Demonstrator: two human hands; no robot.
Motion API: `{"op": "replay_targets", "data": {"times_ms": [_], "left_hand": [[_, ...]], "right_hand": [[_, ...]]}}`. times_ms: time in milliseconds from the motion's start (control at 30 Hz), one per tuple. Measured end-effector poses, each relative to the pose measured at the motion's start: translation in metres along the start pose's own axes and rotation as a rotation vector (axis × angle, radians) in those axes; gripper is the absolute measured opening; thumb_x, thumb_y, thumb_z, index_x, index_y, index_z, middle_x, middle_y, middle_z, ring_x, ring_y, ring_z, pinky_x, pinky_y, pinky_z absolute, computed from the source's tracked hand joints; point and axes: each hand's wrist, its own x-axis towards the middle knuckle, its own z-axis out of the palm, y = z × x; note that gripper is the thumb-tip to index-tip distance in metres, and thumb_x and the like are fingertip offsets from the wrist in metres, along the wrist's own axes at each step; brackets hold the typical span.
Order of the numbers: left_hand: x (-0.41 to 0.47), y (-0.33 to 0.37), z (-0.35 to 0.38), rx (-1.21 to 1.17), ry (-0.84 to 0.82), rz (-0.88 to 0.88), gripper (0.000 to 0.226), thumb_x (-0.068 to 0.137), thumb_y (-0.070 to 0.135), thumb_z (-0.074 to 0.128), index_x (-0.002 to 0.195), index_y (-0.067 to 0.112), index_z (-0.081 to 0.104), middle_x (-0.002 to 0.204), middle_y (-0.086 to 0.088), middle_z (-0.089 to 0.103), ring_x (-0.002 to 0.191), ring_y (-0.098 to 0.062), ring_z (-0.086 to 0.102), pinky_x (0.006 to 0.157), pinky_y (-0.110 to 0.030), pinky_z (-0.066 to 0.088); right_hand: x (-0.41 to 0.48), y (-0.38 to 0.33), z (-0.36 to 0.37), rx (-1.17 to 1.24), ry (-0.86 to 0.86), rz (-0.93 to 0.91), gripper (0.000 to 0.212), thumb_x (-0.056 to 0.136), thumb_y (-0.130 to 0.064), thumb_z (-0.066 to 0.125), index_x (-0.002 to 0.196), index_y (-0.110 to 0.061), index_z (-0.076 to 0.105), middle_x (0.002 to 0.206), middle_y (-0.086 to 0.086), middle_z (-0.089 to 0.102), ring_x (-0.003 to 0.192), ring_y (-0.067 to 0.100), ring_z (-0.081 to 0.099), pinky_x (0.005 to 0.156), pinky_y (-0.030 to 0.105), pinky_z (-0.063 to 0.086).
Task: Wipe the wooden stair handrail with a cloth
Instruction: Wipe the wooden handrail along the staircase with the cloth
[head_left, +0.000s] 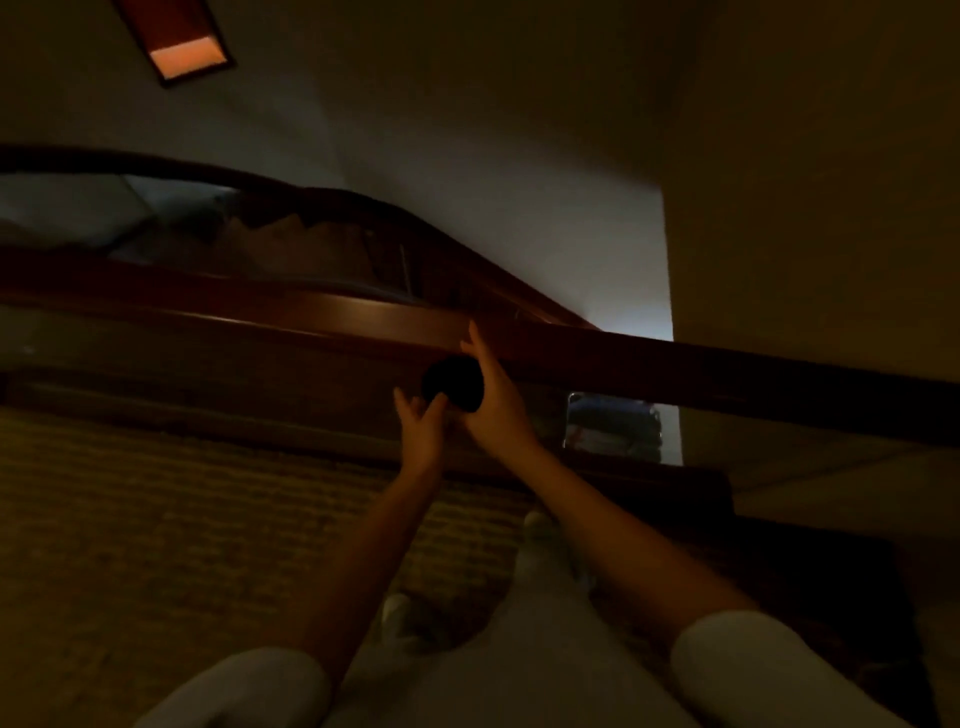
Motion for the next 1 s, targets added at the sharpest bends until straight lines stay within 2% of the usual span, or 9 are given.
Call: {"op": "replay_targets", "data": {"times_ms": [133, 267, 467, 633, 700, 767, 833, 900, 1000], "left_hand": [[-0.010, -0.021, 0.031, -0.101, -0.077, 0.025, 0.061, 0.102, 0.008, 0.042, 0.156, 0.017, 0.014, 0.152, -0.016, 0.037, 0.133, -0.032, 0.045, 0.110, -0.051, 0.038], [-0.022, -0.035, 0.102, -0.462, -0.162, 0.027, 0.054, 0.099, 0.023, 0.041, 0.150, 0.010, 0.030, 0.148, -0.017, 0.043, 0.134, -0.032, 0.045, 0.113, -0.052, 0.033], [-0.006, -0.051, 0.174, -0.426, 0.220, 0.047, 0.085, 0.096, 0.029, 0.058, 0.155, 0.028, -0.004, 0.159, -0.008, 0.023, 0.142, -0.024, 0.031, 0.116, -0.046, 0.031], [0.000, -0.051, 0.212, -0.429, 0.415, 0.137, 0.096, 0.091, 0.028, 0.067, 0.155, 0.028, -0.004, 0.158, -0.006, 0.024, 0.141, -0.024, 0.033, 0.113, -0.041, 0.036], [0.002, -0.058, 0.227, -0.435, 0.489, 0.158, 0.083, 0.094, 0.028, 0.063, 0.155, 0.025, 0.007, 0.155, -0.004, 0.030, 0.139, -0.021, 0.036, 0.109, -0.033, 0.038], [-0.003, -0.078, 0.249, -0.456, 0.550, 0.112, 0.067, 0.098, 0.027, 0.056, 0.153, 0.022, 0.017, 0.154, -0.004, 0.034, 0.138, -0.020, 0.038, 0.105, -0.026, 0.038], [-0.014, -0.096, 0.277, -0.467, 0.534, 0.043, 0.065, 0.098, 0.026, 0.056, 0.152, 0.022, 0.020, 0.154, -0.004, 0.035, 0.138, -0.017, 0.038, 0.103, -0.020, 0.036], [-0.017, -0.099, 0.301, -0.464, 0.496, 0.029, 0.073, 0.095, 0.027, 0.060, 0.152, 0.025, 0.015, 0.155, -0.001, 0.032, 0.136, -0.012, 0.037, 0.101, -0.014, 0.037], [0.006, -0.077, 0.303, -0.417, 0.581, 0.007, 0.080, 0.097, 0.029, 0.057, 0.155, 0.023, 0.002, 0.161, -0.003, 0.015, 0.144, -0.014, 0.024, 0.106, -0.019, 0.029]], "right_hand": [[0.008, 0.024, -0.047, -0.293, -0.227, -0.148, 0.103, 0.088, 0.001, 0.064, 0.149, -0.053, 0.001, 0.160, -0.002, 0.023, 0.140, 0.024, 0.037, 0.107, 0.035, 0.041], [0.032, 0.047, -0.094, -0.422, -0.268, -0.291, 0.094, 0.094, -0.012, 0.061, 0.146, -0.059, -0.002, 0.158, -0.013, 0.017, 0.132, 0.011, 0.036, 0.100, 0.026, 0.038], [0.082, 0.090, -0.140, -0.756, -0.629, -0.481, 0.108, 0.084, -0.017, 0.071, 0.150, -0.025, -0.014, 0.164, 0.002, 0.004, 0.150, 0.015, 0.000, 0.122, 0.052, 0.006], [0.092, 0.087, -0.180, -0.632, -0.950, -0.451, 0.098, 0.091, -0.039, 0.058, 0.151, -0.038, -0.020, 0.150, -0.038, -0.013, 0.137, -0.020, -0.011, 0.119, 0.039, -0.017], [0.101, 0.084, -0.198, -0.567, -1.072, -0.373, 0.092, 0.089, -0.027, 0.057, 0.156, -0.027, -0.007, 0.149, -0.040, 0.002, 0.141, -0.015, 0.000, 0.121, 0.043, -0.013], [0.111, 0.079, -0.209, -0.358, -1.035, -0.286, 0.081, 0.086, -0.009, 0.052, 0.155, -0.021, 0.012, 0.151, -0.017, 0.037, 0.145, 0.007, 0.025, 0.122, 0.041, 0.010], [0.119, 0.073, -0.210, -0.164, -0.799, -0.183, 0.071, 0.089, 0.008, 0.048, 0.150, -0.022, 0.027, 0.138, 0.002, 0.057, 0.112, 0.023, 0.061, 0.085, 0.027, 0.050], [0.123, 0.074, -0.203, -0.140, -0.628, -0.127, 0.066, 0.092, 0.011, 0.048, 0.148, -0.021, 0.035, 0.131, 0.003, 0.060, 0.068, 0.018, 0.062, 0.052, 0.022, 0.046], [0.123, 0.083, -0.193, -0.197, -0.630, -0.129, 0.056, 0.098, 0.003, 0.047, 0.148, -0.018, 0.035, 0.133, 0.001, 0.056, 0.090, 0.008, 0.064, 0.070, 0.018, 0.051]]}}
